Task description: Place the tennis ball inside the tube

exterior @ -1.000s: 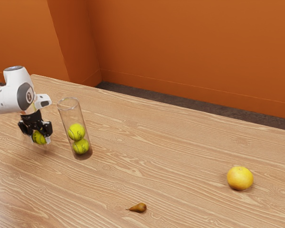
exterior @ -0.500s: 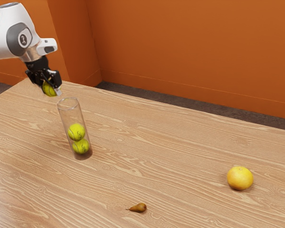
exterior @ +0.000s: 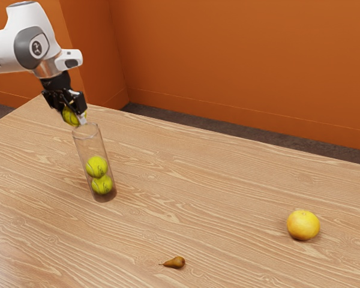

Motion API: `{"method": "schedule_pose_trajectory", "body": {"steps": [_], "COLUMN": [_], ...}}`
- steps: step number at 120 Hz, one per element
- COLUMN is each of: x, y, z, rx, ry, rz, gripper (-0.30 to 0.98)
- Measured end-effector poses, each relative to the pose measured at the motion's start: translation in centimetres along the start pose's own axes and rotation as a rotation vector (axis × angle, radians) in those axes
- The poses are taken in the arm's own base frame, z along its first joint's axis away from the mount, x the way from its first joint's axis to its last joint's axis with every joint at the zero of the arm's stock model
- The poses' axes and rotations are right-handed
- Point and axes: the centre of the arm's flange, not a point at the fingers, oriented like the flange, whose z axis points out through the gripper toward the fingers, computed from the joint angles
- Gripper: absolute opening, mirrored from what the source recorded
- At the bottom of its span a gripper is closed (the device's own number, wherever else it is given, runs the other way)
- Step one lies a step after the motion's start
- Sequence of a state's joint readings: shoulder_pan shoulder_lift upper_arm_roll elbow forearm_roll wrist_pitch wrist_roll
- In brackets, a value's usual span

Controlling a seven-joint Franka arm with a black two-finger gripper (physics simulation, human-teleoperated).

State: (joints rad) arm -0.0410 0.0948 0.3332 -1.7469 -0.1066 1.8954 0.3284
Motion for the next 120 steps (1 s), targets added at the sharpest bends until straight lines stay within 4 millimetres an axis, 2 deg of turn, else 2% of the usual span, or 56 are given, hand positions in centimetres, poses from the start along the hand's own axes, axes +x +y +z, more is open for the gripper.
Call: {"method": "schedule_pose_trajectory", "body": {"steps": [9,28,76,94,113,117,120], "x": [-0.2,-0.7,-1.2,-1.0,-0.8,-0.9,-0.9], "y": [0.8,2.3,3.0,3.2,3.8,4.0,4.2], "z": [-0.5,0.1,0.6,0.4,0.2,-0.4,-1.7], "rx": [-0.005,-0.018,-0.027,-0.024,-0.023,-0.024,-0.024], "ry": [0.004,-0.014,-0.029,-0.027,-0.02,-0.015,-0.002], "rz": [0.014,0.037,0.043,0.047,0.06,0.065,0.069], "gripper": [0.34,0.34,0.34,0.5,0.59,0.6,0.61]}}
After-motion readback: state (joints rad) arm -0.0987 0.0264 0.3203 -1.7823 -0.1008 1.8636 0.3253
